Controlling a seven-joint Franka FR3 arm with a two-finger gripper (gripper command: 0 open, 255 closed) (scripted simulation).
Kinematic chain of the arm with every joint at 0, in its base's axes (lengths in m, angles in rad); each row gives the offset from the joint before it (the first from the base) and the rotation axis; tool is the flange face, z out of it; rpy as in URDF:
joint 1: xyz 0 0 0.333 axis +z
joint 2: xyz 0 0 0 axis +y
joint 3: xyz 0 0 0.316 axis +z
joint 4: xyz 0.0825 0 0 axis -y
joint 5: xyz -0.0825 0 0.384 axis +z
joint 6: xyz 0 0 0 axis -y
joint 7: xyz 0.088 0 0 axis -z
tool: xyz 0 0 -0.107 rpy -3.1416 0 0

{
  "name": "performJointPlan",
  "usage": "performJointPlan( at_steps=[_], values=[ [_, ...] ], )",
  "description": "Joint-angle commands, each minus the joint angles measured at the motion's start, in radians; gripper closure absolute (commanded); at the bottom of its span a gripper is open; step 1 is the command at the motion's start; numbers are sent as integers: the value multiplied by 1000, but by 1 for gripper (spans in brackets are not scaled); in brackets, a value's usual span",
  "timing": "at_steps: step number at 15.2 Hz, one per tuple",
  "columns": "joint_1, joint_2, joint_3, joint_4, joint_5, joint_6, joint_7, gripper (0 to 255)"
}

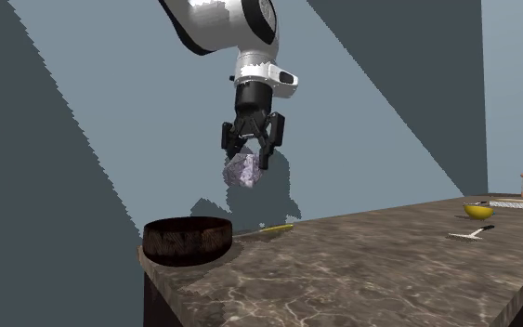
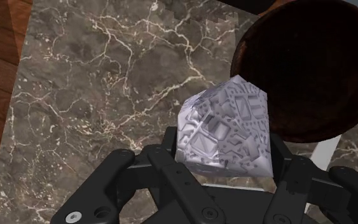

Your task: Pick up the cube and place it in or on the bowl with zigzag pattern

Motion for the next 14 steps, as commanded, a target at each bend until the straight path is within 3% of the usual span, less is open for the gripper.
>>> performJointPlan(
  at_steps=[1, 6, 14],
  values=[
    [19, -21, 25, -20, 11, -1, 43, 255],
    [69, -52, 94, -41, 44, -8, 153, 255],
    [70, -37, 95, -134, 45, 100, 150, 255]
  ],
)
